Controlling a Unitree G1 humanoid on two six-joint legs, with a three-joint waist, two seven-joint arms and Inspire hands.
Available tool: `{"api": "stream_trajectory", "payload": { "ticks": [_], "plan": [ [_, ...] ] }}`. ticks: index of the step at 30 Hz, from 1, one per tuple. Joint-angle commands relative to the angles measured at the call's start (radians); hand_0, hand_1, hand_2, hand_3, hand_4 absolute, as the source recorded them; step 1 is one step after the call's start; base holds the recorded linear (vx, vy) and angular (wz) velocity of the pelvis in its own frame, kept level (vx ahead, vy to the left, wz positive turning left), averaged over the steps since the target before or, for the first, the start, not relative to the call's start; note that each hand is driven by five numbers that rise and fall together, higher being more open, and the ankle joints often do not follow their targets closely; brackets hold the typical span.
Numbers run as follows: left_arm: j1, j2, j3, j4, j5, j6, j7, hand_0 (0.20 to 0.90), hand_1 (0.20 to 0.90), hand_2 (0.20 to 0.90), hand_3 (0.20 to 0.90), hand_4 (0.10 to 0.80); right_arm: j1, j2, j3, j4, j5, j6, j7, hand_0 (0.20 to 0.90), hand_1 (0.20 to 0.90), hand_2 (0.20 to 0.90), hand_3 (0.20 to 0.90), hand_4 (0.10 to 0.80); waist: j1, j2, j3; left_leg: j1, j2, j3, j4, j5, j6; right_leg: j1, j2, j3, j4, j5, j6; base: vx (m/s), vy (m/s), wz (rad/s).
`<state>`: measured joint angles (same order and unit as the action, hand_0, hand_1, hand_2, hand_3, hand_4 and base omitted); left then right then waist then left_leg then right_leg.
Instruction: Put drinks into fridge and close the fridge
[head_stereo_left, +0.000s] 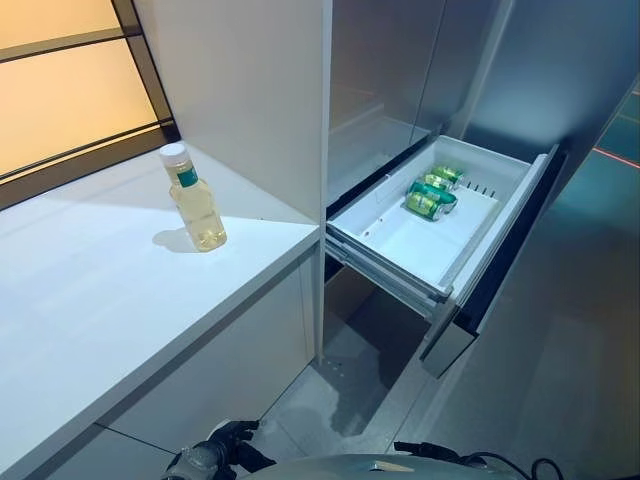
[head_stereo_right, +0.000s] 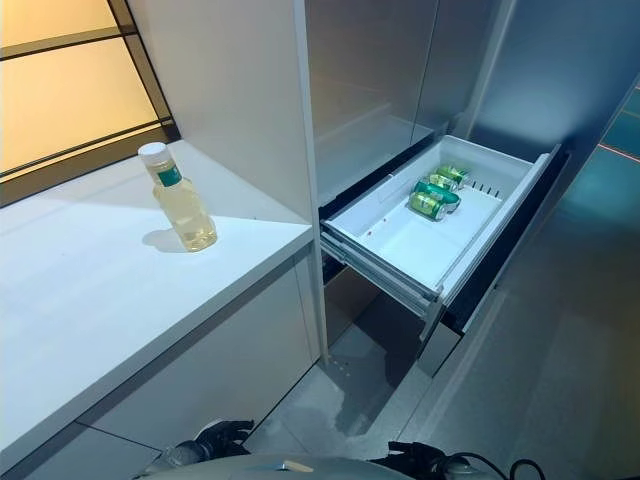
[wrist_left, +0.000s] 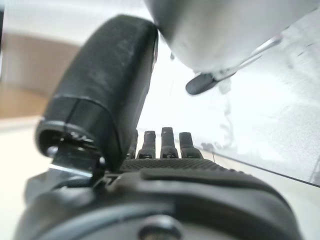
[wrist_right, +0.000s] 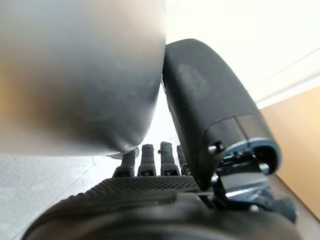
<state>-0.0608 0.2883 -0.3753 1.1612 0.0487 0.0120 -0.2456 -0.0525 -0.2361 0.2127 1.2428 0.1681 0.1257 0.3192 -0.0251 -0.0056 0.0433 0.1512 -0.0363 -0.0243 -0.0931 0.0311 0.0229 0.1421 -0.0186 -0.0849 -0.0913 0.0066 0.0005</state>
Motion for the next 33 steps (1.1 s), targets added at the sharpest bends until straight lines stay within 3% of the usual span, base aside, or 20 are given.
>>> {"api": "stream_trajectory", "payload": {
  "ticks": [1, 3, 4, 5, 6, 9, 10, 14, 18, 22, 26, 28, 29, 33],
  "plan": [
    [-0.085, 0.045, -0.065, -0.082, -0.001, 0.024, -0.222, 0.9, 0.9, 0.9, 0.9, 0.8, -0.039, -0.072, 0.047, 0.015, -0.055, 0.036, 0.053, 0.9, 0.9, 0.9, 0.9, 0.8, 0.0, 0.022, 0.001, -0.002, -0.006, 0.069, 0.007, -0.054, 0.01, -0.032, 0.003, 0.008, 0.039, 0.009, 0.05, 0.002, 0.043, 0.0],
    [-0.104, 0.089, -0.078, -0.17, -0.047, 0.056, -0.328, 0.9, 0.9, 0.9, 0.9, 0.8, -0.043, -0.089, 0.051, -0.002, -0.055, 0.054, 0.064, 0.9, 0.9, 0.9, 0.9, 0.8, -0.004, 0.027, 0.001, -0.002, -0.005, 0.072, 0.006, -0.053, 0.009, -0.034, 0.003, 0.01, 0.04, 0.011, 0.052, 0.001, 0.017, 0.0],
    [-0.118, 0.136, -0.084, -0.296, -0.119, 0.104, -0.43, 0.9, 0.9, 0.9, 0.9, 0.8, -0.042, -0.101, 0.057, -0.025, -0.045, 0.073, 0.067, 0.9, 0.9, 0.9, 0.9, 0.8, -0.005, 0.03, 0.001, -0.003, -0.005, 0.072, 0.006, -0.052, 0.008, -0.036, 0.003, 0.011, 0.041, 0.012, 0.053, 0.0, 0.0, 0.0],
    [-0.122, 0.159, -0.084, -0.343, -0.168, 0.092, -0.466, 0.9, 0.9, 0.9, 0.9, 0.8, -0.041, -0.106, 0.06, -0.037, -0.034, 0.084, 0.066, 0.9, 0.9, 0.9, 0.9, 0.8, -0.005, 0.031, 0.001, -0.004, -0.005, 0.071, 0.006, -0.051, 0.008, -0.037, 0.003, 0.011, 0.041, 0.013, 0.053, 0.0, 0.0, 0.0],
    [-0.133, 0.194, -0.078, -0.444, -0.244, 0.131, -0.494, 0.9, 0.9, 0.9, 0.9, 0.8, -0.037, -0.112, 0.057, -0.057, -0.025, 0.101, 0.064, 0.9, 0.9, 0.9, 0.9, 0.8, -0.003, 0.032, 0.002, -0.005, -0.005, 0.071, 0.006, -0.05, 0.008, -0.037, 0.002, 0.011, 0.04, 0.014, 0.054, 0.0, 0.0, 0.0],
    [-0.177, 0.273, 0.013, -0.788, -0.514, 0.283, -0.577, 0.9, 0.9, 0.9, 0.9, 0.8, -0.01, -0.122, 0.043, -0.123, -0.006, 0.146, 0.053, 0.9, 0.9, 0.9, 0.9, 0.8, 0.006, 0.031, 0.001, -0.008, -0.008, 0.065, 0.006, -0.05, 0.012, -0.036, -0.001, 0.007, 0.036, 0.021, 0.056, -0.003, -0.003, 0.01],
    [-0.187, 0.287, 0.076, -0.977, -0.72, 0.353, -0.591, 0.9, 0.9, 0.9, 0.9, 0.8, 0.011, -0.122, 0.03, -0.139, -0.006, 0.148, 0.046, 0.9, 0.9, 0.9, 0.9, 0.8, 0.014, 0.029, -0.002, -0.012, -0.011, 0.059, 0.006, -0.052, 0.016, -0.035, -0.003, 0.006, 0.031, 0.023, 0.055, -0.008, -0.007, 0.04],
    [-0.182, 0.267, 0.183, -1.161, -0.959, 0.315, -0.585, 0.9, 0.9, 0.9, 0.9, 0.8, 0.04, -0.112, 0.007, -0.117, -0.018, 0.106, 0.044, 0.9, 0.9, 0.9, 0.9, 0.8, 0.025, 0.023, -0.005, -0.01, -0.013, 0.045, 0.006, -0.06, 0.018, -0.027, -0.004, 0.007, 0.025, 0.023, 0.051, 0.001, -0.004, 0.02],
    [-0.222, 0.241, 0.28, -1.28, -1.118, 0.151, -0.412, 0.9, 0.9, 0.9, 0.9, 0.8, 0.066, -0.088, 0.01, -0.081, -0.004, 0.05, 0.032, 0.9, 0.9, 0.9, 0.9, 0.8, 0.029, 0.011, -0.012, -0.002, -0.014, 0.031, 0.006, -0.069, 0.016, -0.01, -0.007, 0.001, 0.017, 0.019, 0.048, 0.047, -0.031, 0.01],
    [-0.254, 0.223, 0.391, -1.356, -1.036, -0.117, -0.199, 0.9, 0.9, 0.9, 0.9, 0.8, 0.084, -0.057, 0.014, -0.025, -0.006, 0.005, 0.016, 0.9, 0.9, 0.9, 0.9, 0.8, 0.041, -0.001, -0.027, 0.0, -0.014, 0.019, 0.006, -0.072, 0.012, -0.001, -0.007, -0.009, 0.013, 0.01, 0.043, 0.037, -0.025, 0.02],
    [-0.269, 0.236, 0.477, -1.395, -0.76, -0.402, 0.032, 0.9, 0.9, 0.9, 0.9, 0.8, 0.097, -0.034, 0.023, 0.022, 0.004, -0.041, -0.001, 0.9, 0.9, 0.9, 0.9, 0.8, 0.056, -0.009, -0.037, -0.002, -0.018, 0.0, 0.006, -0.073, 0.013, 0.004, -0.005, -0.016, 0.01, 0.002, 0.037, 0.012, -0.016, 0.07],
    [-0.272, 0.24, 0.502, -1.407, -0.631, -0.474, 0.144, 0.9, 0.9, 0.9, 0.9, 0.8, 0.099, -0.024, 0.027, 0.03, -0.002, -0.051, -0.005, 0.9, 0.9, 0.9, 0.9, 0.8, 0.058, -0.013, -0.043, -0.004, -0.018, -0.007, 0.006, -0.073, 0.011, 0.004, -0.004, -0.019, 0.011, -0.001, 0.035, 0.004, -0.007, 0.11],
    [-0.274, 0.249, 0.512, -1.403, -0.449, -0.529, 0.282, 0.9, 0.9, 0.9, 0.9, 0.8, 0.1, -0.016, 0.031, 0.03, -0.007, -0.052, -0.012, 0.9, 0.9, 0.9, 0.9, 0.8, 0.059, -0.014, -0.046, -0.006, -0.019, -0.012, 0.006, -0.072, 0.012, 0.003, -0.003, -0.018, 0.012, -0.002, 0.033, 0.001, 0.002, 0.13],
    [-0.282, 0.272, 0.507, -1.392, -0.21, -0.561, 0.478, 0.9, 0.9, 0.9, 0.9, 0.8, 0.097, -0.001, 0.046, 0.025, -0.008, -0.049, -0.025, 0.9, 0.9, 0.9, 0.9, 0.8, 0.061, -0.016, -0.051, -0.01, -0.02, -0.017, 0.006, -0.071, 0.011, 0.001, -0.003, -0.022, 0.014, -0.003, 0.033, -0.003, 0.007, 0.11]
  ]
}}
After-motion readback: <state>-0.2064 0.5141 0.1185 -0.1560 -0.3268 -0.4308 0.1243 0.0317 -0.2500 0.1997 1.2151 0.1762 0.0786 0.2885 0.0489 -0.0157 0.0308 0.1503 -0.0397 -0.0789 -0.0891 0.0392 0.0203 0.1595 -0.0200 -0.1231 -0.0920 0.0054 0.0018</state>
